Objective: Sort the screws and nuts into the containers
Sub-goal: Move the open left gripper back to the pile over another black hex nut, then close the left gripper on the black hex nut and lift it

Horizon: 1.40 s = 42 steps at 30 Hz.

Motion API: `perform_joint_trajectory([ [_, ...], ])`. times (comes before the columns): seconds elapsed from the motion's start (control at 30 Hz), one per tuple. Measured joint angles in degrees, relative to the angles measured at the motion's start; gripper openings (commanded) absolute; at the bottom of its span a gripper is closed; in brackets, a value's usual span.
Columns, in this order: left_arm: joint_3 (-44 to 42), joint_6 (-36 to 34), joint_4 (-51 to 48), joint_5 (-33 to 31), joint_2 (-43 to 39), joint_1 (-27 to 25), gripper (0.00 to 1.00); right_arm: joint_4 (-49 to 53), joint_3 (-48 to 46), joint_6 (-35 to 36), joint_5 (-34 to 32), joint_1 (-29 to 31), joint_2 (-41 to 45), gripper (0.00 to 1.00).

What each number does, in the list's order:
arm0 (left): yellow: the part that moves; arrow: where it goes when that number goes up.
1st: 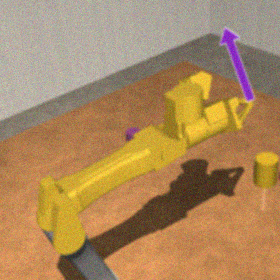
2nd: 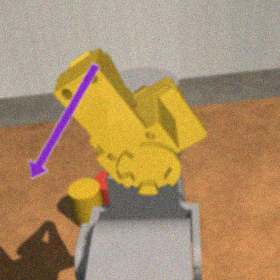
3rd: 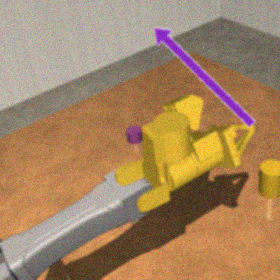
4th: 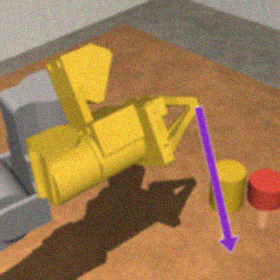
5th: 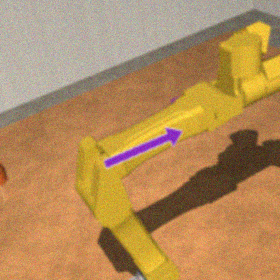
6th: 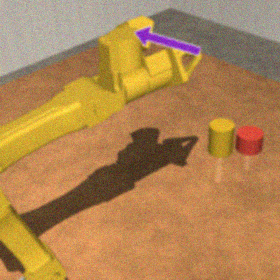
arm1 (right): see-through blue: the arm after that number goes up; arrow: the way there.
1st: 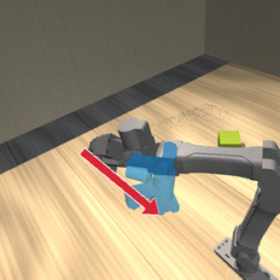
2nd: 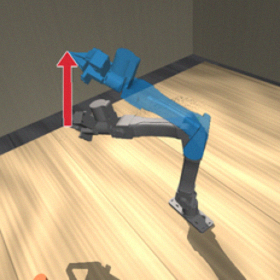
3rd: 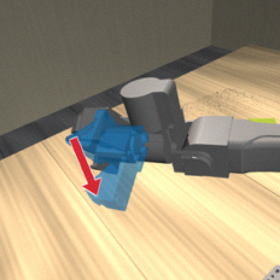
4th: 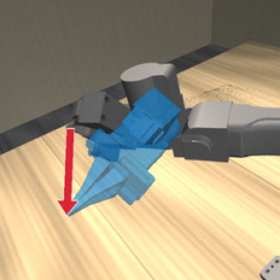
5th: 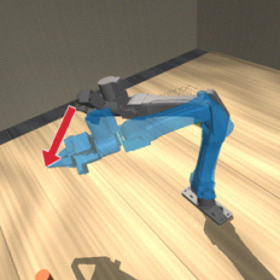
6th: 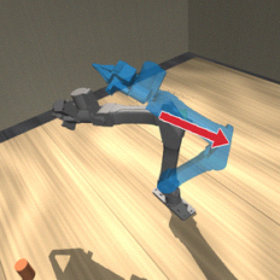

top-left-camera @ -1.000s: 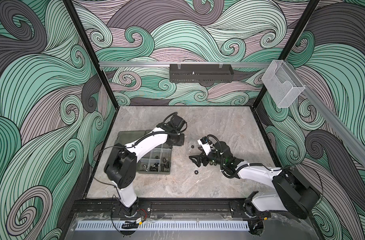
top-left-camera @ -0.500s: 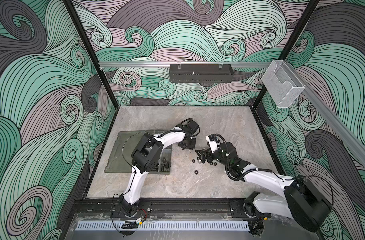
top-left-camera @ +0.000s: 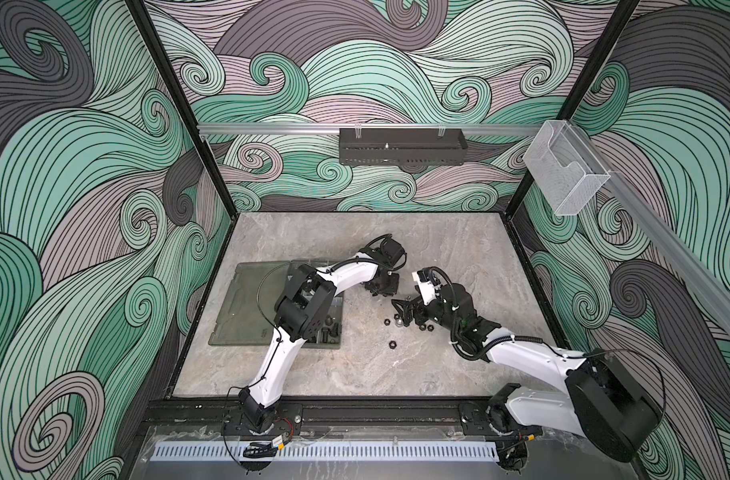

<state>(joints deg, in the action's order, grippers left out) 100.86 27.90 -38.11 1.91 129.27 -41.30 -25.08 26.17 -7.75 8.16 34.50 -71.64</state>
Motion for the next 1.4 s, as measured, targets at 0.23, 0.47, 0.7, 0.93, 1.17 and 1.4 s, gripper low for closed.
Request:
perform_joint_trajectory([
  [0.23,0.9,0.2,-1.3,-1.6,0.6,0.0,0.28,0.0,0.0,0.0,0.8,0.0,-0.8,0.99],
  [0.47,-0.6,0.5,-1.1,-3.5,-0.2,-0.3,0.26,-0.4,0.0,0.0,1.5,-0.1,-2.0,0.99],
  [0.7,-0.5,1.0,-1.8,-5.3,-0.3,-0.5,0.17,-0.4,0.0,0.0,2.2,-0.1,-2.3,0.99],
  [0.93,-5.8,1.3,-1.8,-6.3,-3.8,-0.5,0.16,-0.5,0.0,0.0,2.4,-0.1,-3.5,0.99],
  [1.17,-7.4,1.1,-4.7,-7.9,-7.4,-0.1,0.16,-0.8,0.0,0.0,3.3,-0.2,-4.2,0.99],
  [1.4,-11.0,1.0,-4.7,-9.1,-14.8,1.0,0.16,-0.8,0.1,0.0,4.4,-0.2,-4.8,0.99],
])
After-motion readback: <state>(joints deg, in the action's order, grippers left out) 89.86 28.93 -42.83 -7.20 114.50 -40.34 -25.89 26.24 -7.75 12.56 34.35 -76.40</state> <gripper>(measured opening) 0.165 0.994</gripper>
